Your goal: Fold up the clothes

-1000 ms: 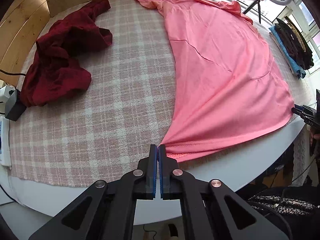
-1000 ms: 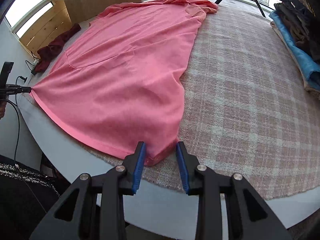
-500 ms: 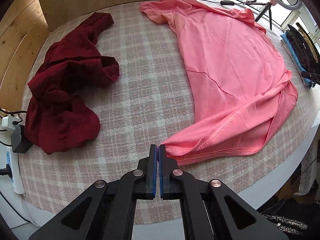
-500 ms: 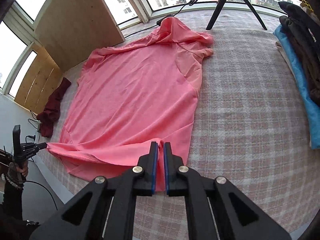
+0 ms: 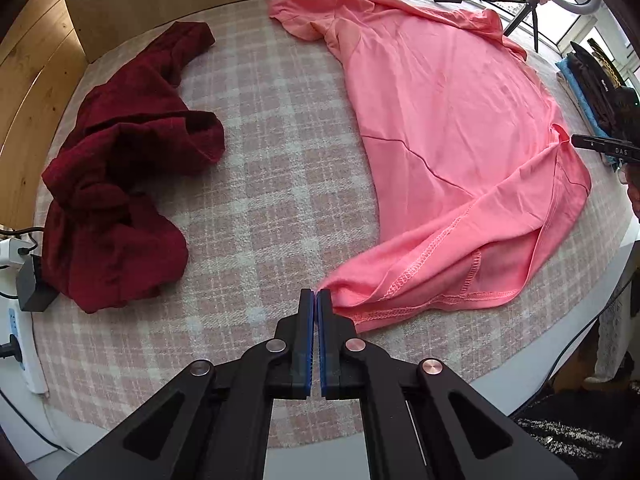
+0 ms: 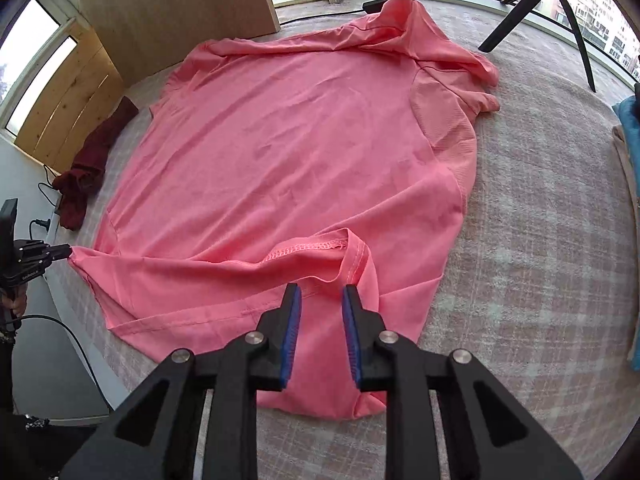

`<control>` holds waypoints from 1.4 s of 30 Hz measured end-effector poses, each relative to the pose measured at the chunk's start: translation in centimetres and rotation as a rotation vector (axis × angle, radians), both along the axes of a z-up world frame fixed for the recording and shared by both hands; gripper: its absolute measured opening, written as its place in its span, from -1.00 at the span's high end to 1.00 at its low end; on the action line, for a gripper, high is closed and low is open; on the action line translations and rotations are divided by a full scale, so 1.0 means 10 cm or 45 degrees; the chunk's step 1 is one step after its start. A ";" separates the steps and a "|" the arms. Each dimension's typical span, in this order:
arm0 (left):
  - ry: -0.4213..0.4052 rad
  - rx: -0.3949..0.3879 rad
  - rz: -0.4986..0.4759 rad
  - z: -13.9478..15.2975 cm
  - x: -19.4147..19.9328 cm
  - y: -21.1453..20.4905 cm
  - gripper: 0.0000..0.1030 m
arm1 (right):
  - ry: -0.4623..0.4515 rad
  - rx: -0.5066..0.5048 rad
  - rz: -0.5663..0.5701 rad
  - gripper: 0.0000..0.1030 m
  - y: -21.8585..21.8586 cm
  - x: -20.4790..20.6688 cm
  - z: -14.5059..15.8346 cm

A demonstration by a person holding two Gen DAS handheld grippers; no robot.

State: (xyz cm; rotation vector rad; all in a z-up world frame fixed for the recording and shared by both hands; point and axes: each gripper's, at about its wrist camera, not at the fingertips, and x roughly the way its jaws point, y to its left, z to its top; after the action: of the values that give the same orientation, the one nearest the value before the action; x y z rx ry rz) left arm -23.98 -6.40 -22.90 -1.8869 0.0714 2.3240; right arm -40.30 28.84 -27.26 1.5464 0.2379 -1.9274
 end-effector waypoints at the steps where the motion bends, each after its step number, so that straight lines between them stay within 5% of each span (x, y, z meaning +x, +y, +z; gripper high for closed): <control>1: -0.004 -0.002 -0.002 -0.01 0.01 0.00 0.97 | -0.004 0.018 -0.010 0.59 -0.02 -0.03 -0.03; 9: -0.021 0.000 0.006 -0.09 0.07 -0.07 0.97 | -0.027 0.108 0.010 0.60 -0.14 -0.21 -0.19; 11: -0.023 -0.007 0.001 -0.10 0.09 -0.08 0.97 | -0.023 0.130 0.026 0.89 -0.15 -0.21 -0.19; 16: 0.002 0.001 -0.010 0.06 0.20 -0.12 0.97 | 0.047 0.167 0.031 0.96 0.09 -0.02 0.12; 22: 0.029 0.034 -0.053 0.49 0.50 0.04 0.97 | 0.171 0.107 -0.068 0.97 0.85 0.55 1.04; 25: 0.008 0.070 -0.094 0.52 0.71 0.19 0.97 | 0.186 0.150 -0.108 0.97 1.17 0.97 1.21; 30: -0.042 0.061 -0.123 0.30 0.82 0.32 0.97 | 0.077 0.235 -0.227 0.97 1.58 1.36 0.72; 37: -0.092 0.049 -0.168 0.04 0.89 0.47 0.97 | 0.052 0.225 -0.281 0.98 1.69 1.25 0.42; 42: -0.096 0.051 -0.190 0.00 0.92 0.53 0.97 | 0.077 0.185 -0.143 0.89 1.61 1.44 0.28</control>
State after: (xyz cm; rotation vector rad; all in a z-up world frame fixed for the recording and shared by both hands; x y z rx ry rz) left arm -14.76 -1.14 -22.92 -1.8797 0.1506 2.1397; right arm -25.93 44.95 -24.48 1.6269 0.3300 -2.0871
